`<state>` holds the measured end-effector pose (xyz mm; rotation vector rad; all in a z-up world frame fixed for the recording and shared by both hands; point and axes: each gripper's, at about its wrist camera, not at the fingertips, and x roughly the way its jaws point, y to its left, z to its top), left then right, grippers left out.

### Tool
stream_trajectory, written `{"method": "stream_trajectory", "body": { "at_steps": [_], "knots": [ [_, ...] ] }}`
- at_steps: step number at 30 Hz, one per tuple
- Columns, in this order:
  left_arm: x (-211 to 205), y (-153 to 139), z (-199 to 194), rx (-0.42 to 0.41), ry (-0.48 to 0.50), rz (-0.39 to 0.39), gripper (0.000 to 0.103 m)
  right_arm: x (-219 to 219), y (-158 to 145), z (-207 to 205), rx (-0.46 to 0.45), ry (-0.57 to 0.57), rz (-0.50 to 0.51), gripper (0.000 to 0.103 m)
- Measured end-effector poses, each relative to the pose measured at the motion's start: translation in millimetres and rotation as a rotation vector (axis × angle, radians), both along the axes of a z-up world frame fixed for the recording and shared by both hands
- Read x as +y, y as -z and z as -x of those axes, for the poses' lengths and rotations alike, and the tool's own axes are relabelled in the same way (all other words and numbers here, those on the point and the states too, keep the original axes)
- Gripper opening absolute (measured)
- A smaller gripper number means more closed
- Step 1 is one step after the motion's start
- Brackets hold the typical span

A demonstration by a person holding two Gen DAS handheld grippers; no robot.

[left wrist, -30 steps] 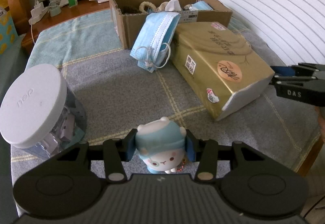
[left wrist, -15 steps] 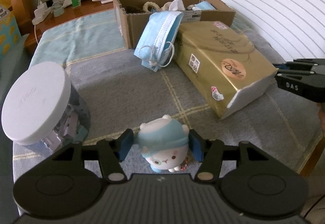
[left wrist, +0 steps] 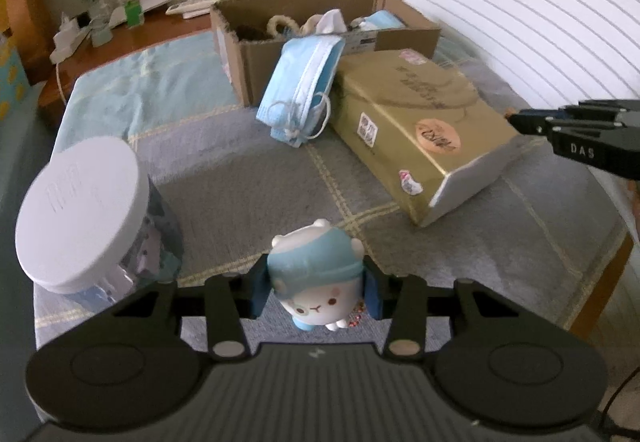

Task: Organize soft objects
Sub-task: 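Carry the orange piece into the box and open the right tool while left carries plush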

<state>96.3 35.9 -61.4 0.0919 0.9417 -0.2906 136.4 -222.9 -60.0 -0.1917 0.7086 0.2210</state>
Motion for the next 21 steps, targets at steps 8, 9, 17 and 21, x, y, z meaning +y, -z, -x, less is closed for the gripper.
{"method": "stream_trajectory", "body": {
  "at_steps": [8, 9, 17, 21],
  "knots": [
    [2, -23, -6, -0.015, 0.084, 0.001, 0.044, 6, -30, -4, -0.052, -0.028, -0.003, 0.014],
    [2, -27, -7, -0.026, 0.093, -0.004, 0.044, 8, -34, -6, -0.063, -0.035, 0.003, 0.014],
    [7, -46, -15, -0.078, 0.103, -0.002, 0.044, 28, -62, -49, -0.121, -0.094, -0.017, 0.014],
    [10, -49, -20, -0.081, 0.096, 0.003, 0.044, 40, -68, -81, -0.13, -0.121, -0.023, 0.014]
  ]
}}
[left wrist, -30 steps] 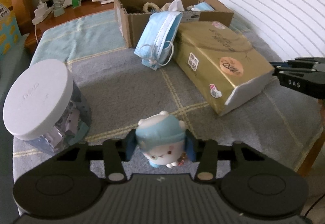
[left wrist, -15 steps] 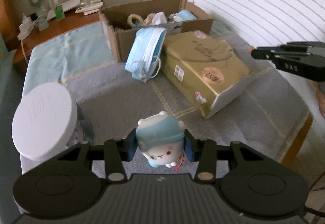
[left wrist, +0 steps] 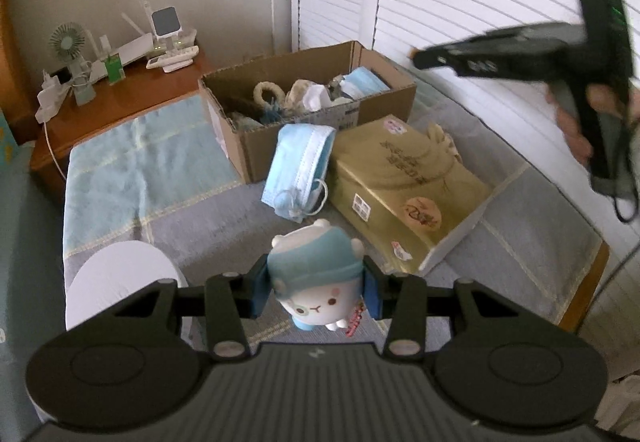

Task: Organize soft objects
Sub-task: 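Carry the orange piece into the box and open the right tool while left carries plush, then lower the plush toy into the box and open the left tool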

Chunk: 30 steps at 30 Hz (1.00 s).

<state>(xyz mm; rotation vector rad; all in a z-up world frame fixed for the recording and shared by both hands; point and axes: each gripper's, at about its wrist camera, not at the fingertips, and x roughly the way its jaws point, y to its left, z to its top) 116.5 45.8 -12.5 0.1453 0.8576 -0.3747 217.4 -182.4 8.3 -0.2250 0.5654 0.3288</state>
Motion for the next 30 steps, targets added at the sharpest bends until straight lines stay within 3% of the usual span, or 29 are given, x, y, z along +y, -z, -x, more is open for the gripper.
{"method": "stream_trajectory", "body": {
  "at_steps": [5, 8, 13, 15, 30],
  "knots": [
    [1, -2, -7, -0.005, -0.009, 0.0, 0.044, 15, -1, -34, 0.013, -0.027, -0.001, 0.015],
    [1, -3, -11, -0.007, -0.012, -0.003, 0.044, 19, 5, -48, 0.04, -0.029, -0.005, 0.024],
    [-2, -7, -19, -0.016, -0.008, -0.016, 0.044, 10, 12, -36, 0.053, -0.001, -0.045, 0.091],
    [-3, -10, -23, -0.021, -0.007, -0.016, 0.044, 5, 10, -26, 0.041, 0.005, -0.067, 0.099],
    [-33, -44, -65, -0.064, 0.052, -0.054, 0.045, -25, 12, 48, 0.108, 0.101, -0.137, 0.103]
  ]
}}
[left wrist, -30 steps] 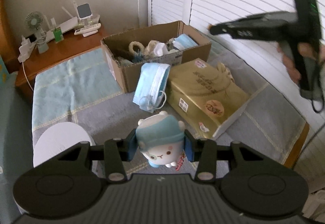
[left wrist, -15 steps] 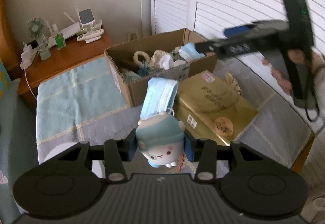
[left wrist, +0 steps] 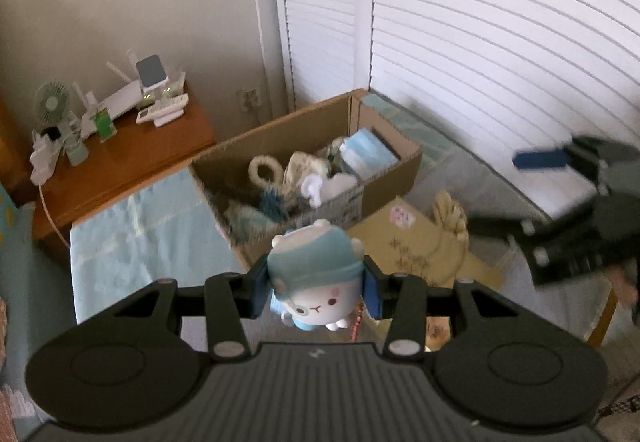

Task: Organize soft objects
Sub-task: 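Lower the plush toy into the box and open the left tool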

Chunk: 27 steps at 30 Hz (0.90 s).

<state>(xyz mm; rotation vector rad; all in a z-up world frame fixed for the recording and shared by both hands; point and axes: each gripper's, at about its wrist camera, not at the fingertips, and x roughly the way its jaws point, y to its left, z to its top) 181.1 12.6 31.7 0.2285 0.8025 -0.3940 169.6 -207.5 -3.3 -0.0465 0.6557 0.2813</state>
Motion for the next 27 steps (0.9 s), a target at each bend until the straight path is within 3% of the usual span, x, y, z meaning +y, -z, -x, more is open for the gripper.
{"method": "stream_trajectory", "body": {
  "at_steps": [9, 19, 21, 22, 23, 27],
  "knots": [
    [-33, -23, -63, -0.032, 0.025, -0.009, 0.045, -9, 5, 18, 0.002, 0.028, 0.029, 0.103],
    [-74, -1, -145, 0.023, 0.015, 0.01, 0.046, -22, 1, 19, -0.012, 0.064, 0.025, 0.103],
    [-77, 4, -155, 0.039, 0.005, 0.041, 0.061, -24, 1, 19, -0.011, 0.067, 0.02, 0.103],
    [-78, 7, -161, 0.041, -0.004, 0.052, 0.077, -25, 1, 20, -0.01, 0.069, 0.018, 0.103],
    [-79, 9, -162, 0.029, -0.016, 0.052, 0.084, -26, 1, 20, -0.009, 0.071, 0.015, 0.103],
    [-80, 13, -163, 0.019, -0.034, 0.038, 0.088, -27, 1, 22, -0.009, 0.071, 0.017, 0.103]
  ]
}}
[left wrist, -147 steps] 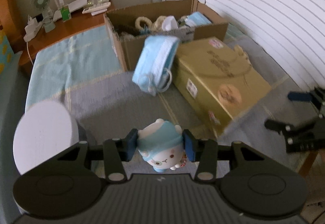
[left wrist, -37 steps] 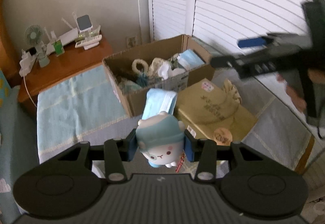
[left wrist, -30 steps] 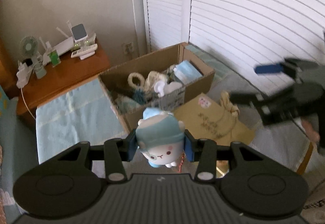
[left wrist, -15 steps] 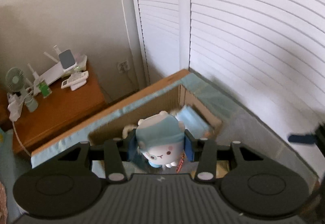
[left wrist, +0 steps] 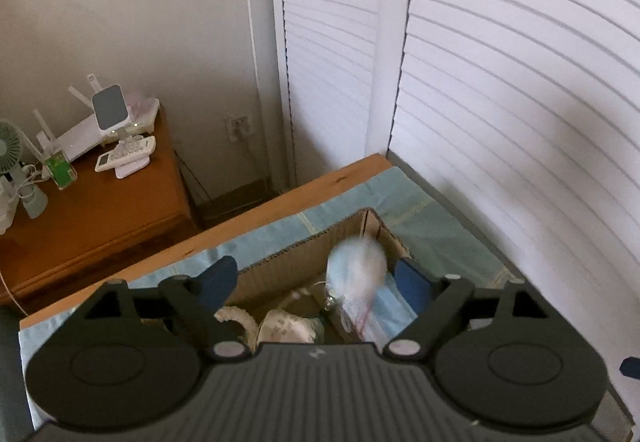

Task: Organize soft objects
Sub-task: 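Lower the plush toy into the box and open the left tool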

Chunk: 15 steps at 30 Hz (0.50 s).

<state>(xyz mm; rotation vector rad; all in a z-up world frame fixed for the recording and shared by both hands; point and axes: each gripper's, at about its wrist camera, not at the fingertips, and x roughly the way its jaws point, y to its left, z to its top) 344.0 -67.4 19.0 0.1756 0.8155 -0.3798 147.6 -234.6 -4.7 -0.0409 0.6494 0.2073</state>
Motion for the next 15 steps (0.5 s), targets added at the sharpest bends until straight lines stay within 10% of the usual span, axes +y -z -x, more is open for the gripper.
{"method": "stream_trajectory", "body": {
  "at_steps": [15],
  "knots": [
    [18, -19, 53, -0.041, -0.012, -0.001, 0.093, 6, -15, 19, -0.041, -0.013, 0.003, 0.103]
  ]
}}
